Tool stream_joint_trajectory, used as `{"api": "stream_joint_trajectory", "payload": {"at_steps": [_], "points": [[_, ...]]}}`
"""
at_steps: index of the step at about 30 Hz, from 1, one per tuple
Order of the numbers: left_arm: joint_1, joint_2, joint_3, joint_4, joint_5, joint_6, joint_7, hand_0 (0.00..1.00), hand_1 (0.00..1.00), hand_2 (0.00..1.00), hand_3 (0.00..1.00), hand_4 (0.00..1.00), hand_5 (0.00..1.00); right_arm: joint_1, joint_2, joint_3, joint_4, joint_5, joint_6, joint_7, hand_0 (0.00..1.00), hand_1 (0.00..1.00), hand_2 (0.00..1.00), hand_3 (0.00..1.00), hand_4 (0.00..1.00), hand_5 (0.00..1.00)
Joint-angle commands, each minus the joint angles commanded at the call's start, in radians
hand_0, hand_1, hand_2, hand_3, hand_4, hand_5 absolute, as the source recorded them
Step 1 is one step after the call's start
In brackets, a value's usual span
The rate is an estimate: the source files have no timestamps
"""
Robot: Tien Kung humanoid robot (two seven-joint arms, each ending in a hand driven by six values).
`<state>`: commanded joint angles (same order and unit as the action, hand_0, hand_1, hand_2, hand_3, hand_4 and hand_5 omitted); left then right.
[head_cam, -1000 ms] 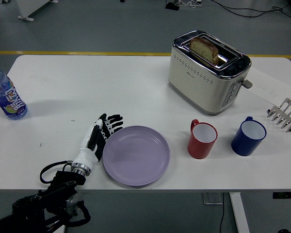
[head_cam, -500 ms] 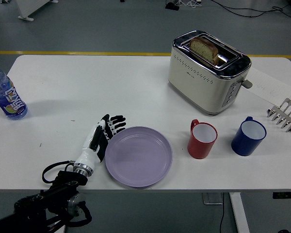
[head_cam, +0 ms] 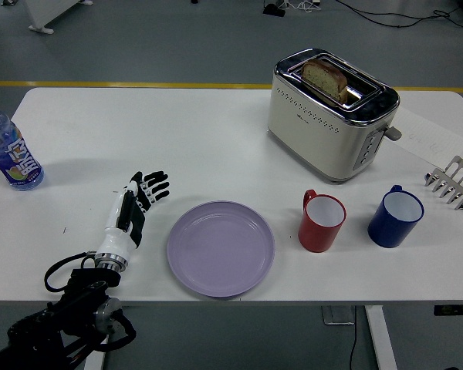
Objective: Push plate across desktop
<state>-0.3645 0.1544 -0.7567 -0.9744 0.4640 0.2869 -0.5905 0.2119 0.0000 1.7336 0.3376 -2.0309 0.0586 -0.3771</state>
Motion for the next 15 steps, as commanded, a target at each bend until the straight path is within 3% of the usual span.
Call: {"api": "stream_joint_trajectory", "payload": {"at_steps": [5, 6, 15], "points": [[0.050, 0.015, -0.154, -0.033, 0.065, -0.023, 0.047, 0.671, 0.688, 0.698, 0.627, 0.448, 0.998, -0.003, 0.000, 0.001, -0.001, -0.004, 0.001, 0.001, 0.569, 0.531, 0.612, 0.591, 0.073, 0.519], [0.065, 0.024, -0.189, -0.049, 0.084, -0.033, 0.062, 0.647, 0.660, 0.654, 0.607, 0.439, 0.998, -0.004, 0.000, 0.000, -0.001, -0.001, 0.000, 0.001, 0.570, 0.531, 0.612, 0.591, 0.075, 0.523], [0.155, 0.076, -0.430, -0.153, 0.188, -0.109, 0.166, 0.642, 0.651, 0.641, 0.600, 0.438, 0.998, -0.007, 0.000, -0.004, -0.002, 0.007, -0.004, 0.004, 0.570, 0.532, 0.613, 0.590, 0.077, 0.523]]}}
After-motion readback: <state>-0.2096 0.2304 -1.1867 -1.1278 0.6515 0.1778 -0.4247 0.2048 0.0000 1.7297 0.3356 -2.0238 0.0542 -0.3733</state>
